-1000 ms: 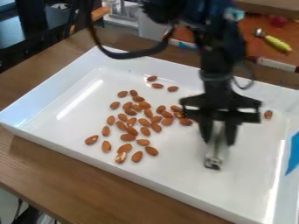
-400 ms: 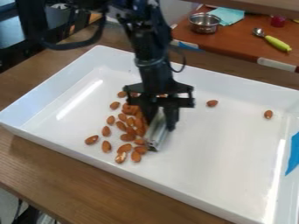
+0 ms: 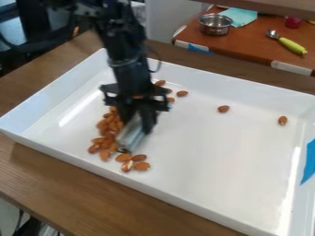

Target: Sweep into pile

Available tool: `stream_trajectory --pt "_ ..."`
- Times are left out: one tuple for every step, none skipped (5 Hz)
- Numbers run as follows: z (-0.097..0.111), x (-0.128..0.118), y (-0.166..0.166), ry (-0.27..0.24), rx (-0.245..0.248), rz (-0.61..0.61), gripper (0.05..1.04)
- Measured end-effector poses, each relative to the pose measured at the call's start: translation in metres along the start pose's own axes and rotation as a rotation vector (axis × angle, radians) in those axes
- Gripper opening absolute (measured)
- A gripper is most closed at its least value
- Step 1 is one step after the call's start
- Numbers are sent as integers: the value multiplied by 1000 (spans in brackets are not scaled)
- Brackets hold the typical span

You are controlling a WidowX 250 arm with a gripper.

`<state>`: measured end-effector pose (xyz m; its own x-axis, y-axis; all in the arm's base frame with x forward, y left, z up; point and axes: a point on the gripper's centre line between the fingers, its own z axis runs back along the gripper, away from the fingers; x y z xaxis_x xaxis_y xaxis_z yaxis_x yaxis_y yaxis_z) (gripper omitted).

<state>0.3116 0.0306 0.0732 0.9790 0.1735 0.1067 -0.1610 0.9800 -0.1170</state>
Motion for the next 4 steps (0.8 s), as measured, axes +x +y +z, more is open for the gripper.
stream_trajectory --pt "0 3 29 11 28 -20 380" --pt "3 4 54 4 58 -26 379" --pt "7 1 76 7 57 -26 379" --pt "11 -9 75 49 -39 21 379"
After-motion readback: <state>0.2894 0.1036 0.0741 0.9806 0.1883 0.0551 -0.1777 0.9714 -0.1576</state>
